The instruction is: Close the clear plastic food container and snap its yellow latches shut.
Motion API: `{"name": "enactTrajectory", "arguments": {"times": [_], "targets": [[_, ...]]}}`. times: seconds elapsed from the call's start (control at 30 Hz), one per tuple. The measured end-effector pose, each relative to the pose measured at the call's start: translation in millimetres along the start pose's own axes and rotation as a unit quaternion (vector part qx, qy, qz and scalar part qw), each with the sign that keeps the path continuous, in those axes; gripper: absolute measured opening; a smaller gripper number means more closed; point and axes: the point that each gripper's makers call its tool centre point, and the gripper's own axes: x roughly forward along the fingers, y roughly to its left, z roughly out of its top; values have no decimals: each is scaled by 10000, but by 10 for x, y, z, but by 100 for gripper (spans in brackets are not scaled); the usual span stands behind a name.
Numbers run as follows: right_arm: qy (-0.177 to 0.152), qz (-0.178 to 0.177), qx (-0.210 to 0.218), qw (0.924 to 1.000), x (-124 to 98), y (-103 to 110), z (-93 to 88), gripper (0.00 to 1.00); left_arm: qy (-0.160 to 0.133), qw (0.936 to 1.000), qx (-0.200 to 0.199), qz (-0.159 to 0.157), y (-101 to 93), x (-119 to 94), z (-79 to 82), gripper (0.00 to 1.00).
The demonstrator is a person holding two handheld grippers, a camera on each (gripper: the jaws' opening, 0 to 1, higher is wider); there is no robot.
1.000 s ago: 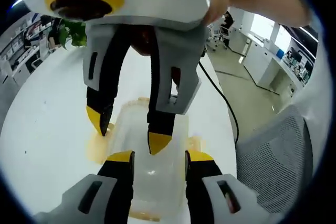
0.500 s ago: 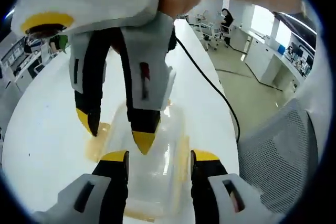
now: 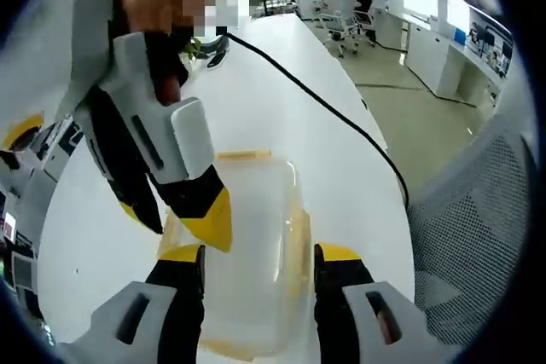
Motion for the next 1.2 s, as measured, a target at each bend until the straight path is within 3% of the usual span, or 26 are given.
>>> {"name": "enactTrajectory", "arguments": {"times": [0.13, 0.23, 0.67, 0.7, 0.73, 0.77, 0.83, 0.9, 1.2], "targets": [[15, 137, -51, 9999, 5, 31, 5, 40, 79, 9991, 396, 102, -18, 32, -10, 51], [41, 217, -46, 9997, 23, 25, 7, 40, 21, 9998, 134, 127, -4, 25, 7, 50], [463, 538, -194, 9973, 95, 78, -12, 39, 121, 9997, -22, 233, -11, 35, -28, 46], [473, 641, -67, 9968, 105, 88, -23, 39, 125, 9996, -86, 248, -3, 34, -25, 45], [687, 394, 460, 9958, 81, 53, -112, 37, 198, 9993, -121, 291, -3, 17, -50, 43], [565, 657, -24, 9962, 109, 92, -47, 37, 188, 9993, -171, 289, 1, 7, -8, 43], [838, 673, -128, 9941, 99, 116, -63, 37, 176, 9993, -170, 277, 9, -22, -31, 42], [902, 730, -160, 9931, 110, 116, -55, 37, 126, 9994, -167, 273, 18, -29, -44, 42], [649, 715, -82, 9953, 95, 103, -46, 39, 124, 9995, -81, 283, 31, 0, -23, 44]]}}
